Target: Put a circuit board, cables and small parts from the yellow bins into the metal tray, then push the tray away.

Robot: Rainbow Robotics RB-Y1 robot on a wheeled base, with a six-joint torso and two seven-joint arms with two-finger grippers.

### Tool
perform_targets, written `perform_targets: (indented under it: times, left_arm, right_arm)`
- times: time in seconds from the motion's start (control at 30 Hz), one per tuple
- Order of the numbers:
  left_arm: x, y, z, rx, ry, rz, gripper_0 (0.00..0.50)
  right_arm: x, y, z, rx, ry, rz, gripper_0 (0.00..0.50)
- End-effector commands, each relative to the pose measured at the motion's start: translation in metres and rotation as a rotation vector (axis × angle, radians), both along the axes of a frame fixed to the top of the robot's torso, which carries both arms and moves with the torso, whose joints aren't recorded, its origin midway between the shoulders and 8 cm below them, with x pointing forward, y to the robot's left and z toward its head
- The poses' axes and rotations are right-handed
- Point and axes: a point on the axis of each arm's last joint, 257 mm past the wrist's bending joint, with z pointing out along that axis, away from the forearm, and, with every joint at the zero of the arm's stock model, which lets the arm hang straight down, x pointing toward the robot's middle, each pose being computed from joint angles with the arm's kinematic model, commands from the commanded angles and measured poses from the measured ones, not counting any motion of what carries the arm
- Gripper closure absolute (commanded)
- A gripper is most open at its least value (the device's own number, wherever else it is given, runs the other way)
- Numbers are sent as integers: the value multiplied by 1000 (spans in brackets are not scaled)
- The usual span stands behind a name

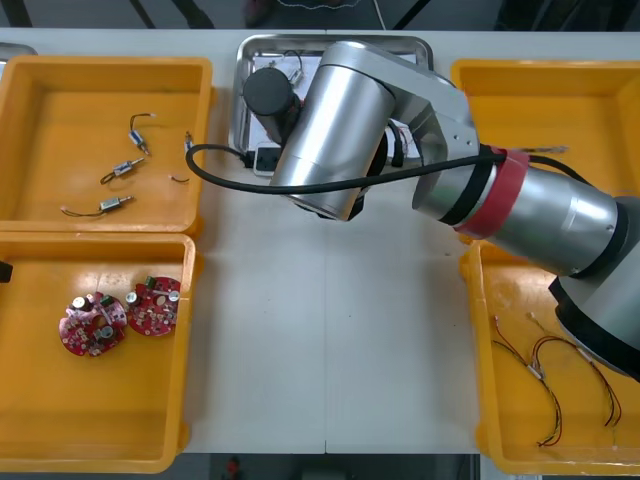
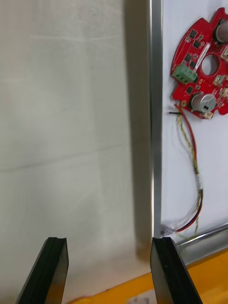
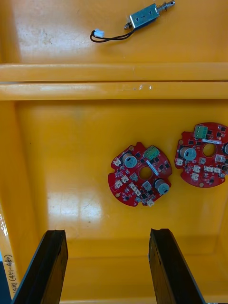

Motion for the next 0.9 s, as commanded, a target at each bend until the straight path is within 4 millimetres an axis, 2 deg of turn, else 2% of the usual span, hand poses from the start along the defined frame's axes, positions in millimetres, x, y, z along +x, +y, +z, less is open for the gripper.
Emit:
perform_targets:
  times: [0.03,0.1,0.2,0.53,0.67,0.77,0.9]
  left_arm:
    - [-5,16,7,13,-3,94,0]
    - [-5,16,7,13,-3,94,0]
    - [-5,16,7,13,-3,94,0]
    - [-5,16,7,13,-3,94,0]
    - [-5,16,7,13,-3,94,0]
    - [-5,16,7,13,-3,94,0]
    - [-5,16,7,13,-3,94,0]
  right_arm:
    - [-26,-22,12,135,13,-139,0]
    - [-42,-41,13,176,26,-214,0]
    - [-57,-59,15,264,40,-296,0]
    - [-73,-84,41,619,49,-492,0]
    - [-74,-101,53,757,62,-589,0]
    - [-79,-123,54,816,57,-661,0]
    - [-89,-164,52,863,23,-771,0]
